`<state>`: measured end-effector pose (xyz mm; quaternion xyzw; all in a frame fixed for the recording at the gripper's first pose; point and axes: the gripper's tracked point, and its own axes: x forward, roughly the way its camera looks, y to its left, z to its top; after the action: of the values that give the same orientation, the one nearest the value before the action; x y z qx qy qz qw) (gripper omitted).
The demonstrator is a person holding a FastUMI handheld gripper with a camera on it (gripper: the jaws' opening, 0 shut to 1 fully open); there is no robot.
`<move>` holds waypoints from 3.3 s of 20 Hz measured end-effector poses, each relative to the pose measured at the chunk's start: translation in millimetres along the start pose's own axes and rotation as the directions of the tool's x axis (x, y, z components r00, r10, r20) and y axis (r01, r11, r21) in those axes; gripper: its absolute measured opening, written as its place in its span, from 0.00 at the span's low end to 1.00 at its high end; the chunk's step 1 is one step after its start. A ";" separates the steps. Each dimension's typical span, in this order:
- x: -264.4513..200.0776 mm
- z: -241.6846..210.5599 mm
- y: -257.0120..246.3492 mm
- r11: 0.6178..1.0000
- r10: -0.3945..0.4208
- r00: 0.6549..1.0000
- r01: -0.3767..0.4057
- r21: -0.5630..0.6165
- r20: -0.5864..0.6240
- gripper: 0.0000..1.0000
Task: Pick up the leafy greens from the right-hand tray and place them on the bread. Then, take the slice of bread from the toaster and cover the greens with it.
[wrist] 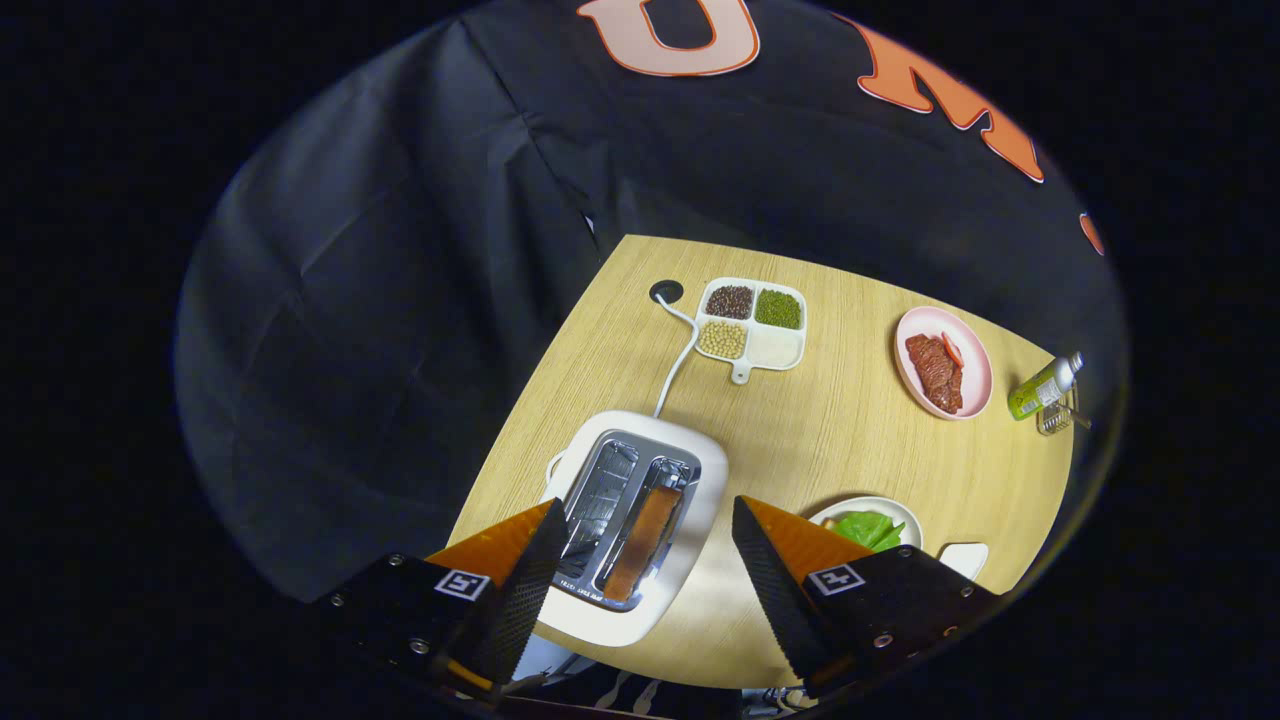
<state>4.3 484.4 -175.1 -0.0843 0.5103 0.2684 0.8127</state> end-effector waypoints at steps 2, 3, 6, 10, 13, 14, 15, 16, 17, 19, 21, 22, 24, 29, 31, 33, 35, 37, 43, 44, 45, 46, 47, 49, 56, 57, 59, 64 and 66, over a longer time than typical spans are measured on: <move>6.0 -6.3 -0.4 1.000 -0.011 1.000 0.011 0.004 -0.016 0.97; 10.2 -8.5 0.9 1.000 -0.009 1.000 0.009 0.011 -0.024 0.96; 20.1 -14.9 2.3 1.000 -0.010 0.999 0.011 0.023 -0.048 0.80; 28.1 -23.6 2.5 0.999 -0.013 0.997 0.016 0.040 -0.070 0.55; 28.3 -28.7 -0.9 0.999 -0.029 0.996 0.032 0.031 -0.082 0.33; 28.7 -28.4 -0.4 0.999 -0.029 0.997 0.032 0.038 -0.078 0.25; 29.7 -27.1 -0.2 0.998 -0.034 0.997 0.037 0.045 -0.069 0.20; 30.5 -25.4 -1.8 0.998 -0.042 0.997 0.045 0.050 -0.058 0.15; 28.8 -24.3 -2.0 0.997 -0.043 0.998 0.045 0.056 -0.051 0.13; 23.3 -23.1 -0.5 0.996 -0.034 0.999 0.037 0.081 -0.043 0.09; 16.4 -19.8 -0.1 0.996 -0.026 0.999 0.028 0.083 -0.030 0.08; 12.1 -17.4 -0.6 0.997 -0.021 1.000 0.023 0.078 -0.021 0.08; 1.9 -13.1 2.7 0.997 -0.003 1.000 0.003 0.078 -0.003 0.08; -27.3 0.1 1.9 0.998 0.031 0.997 -0.035 0.058 0.063 0.06; -40.1 1.8 1.0 0.997 0.049 0.995 -0.053 0.047 0.082 0.06; -51.0 1.4 6.0 0.995 0.086 0.992 -0.090 0.037 0.092 0.06; -63.0 6.0 0.6 0.996 0.087 0.989 -0.089 0.016 0.117 0.06; -72.8 5.9 -5.0 0.996 0.090 0.986 -0.093 0.013 0.139 0.06; -90.9 -4.1 -48.2 0.996 0.074 0.983 -0.082 0.040 0.170 0.06; -92.6 -8.6 -57.5 0.996 0.066 0.983 -0.076 0.052 0.169 0.06; -94.9 -12.1 -66.6 0.995 0.063 0.984 -0.074 0.061 0.168 0.06; -96.8 -16.4 -75.2 0.995 0.061 0.984 -0.073 0.067 0.165 0.06; -97.9 -19.4 -83.3 0.995 0.059 0.985 -0.073 0.075 0.165 0.06; -96.7 -25.7 -100.3 0.993 0.051 0.985 -0.067 0.092 0.164 0.06; -71.3 -56.3 -143.9 0.988 0.082 0.991 -0.095 0.118 0.108 0.06; -65.3 -59.6 -149.6 0.988 0.087 0.991 -0.099 0.123 0.097 0.06; -53.9 -67.1 -158.9 0.984 0.108 0.991 -0.118 0.134 0.082 0.06; -22.3 -82.4 -179.7 0.977 0.151 0.987 -0.156 0.147 0.050 0.06; -8.3 -89.6 -181.1 0.966 0.193 0.981 -0.196 0.168 0.035 0.06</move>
<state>25.9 292.3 -234.3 0.0386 0.5297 0.3027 0.7914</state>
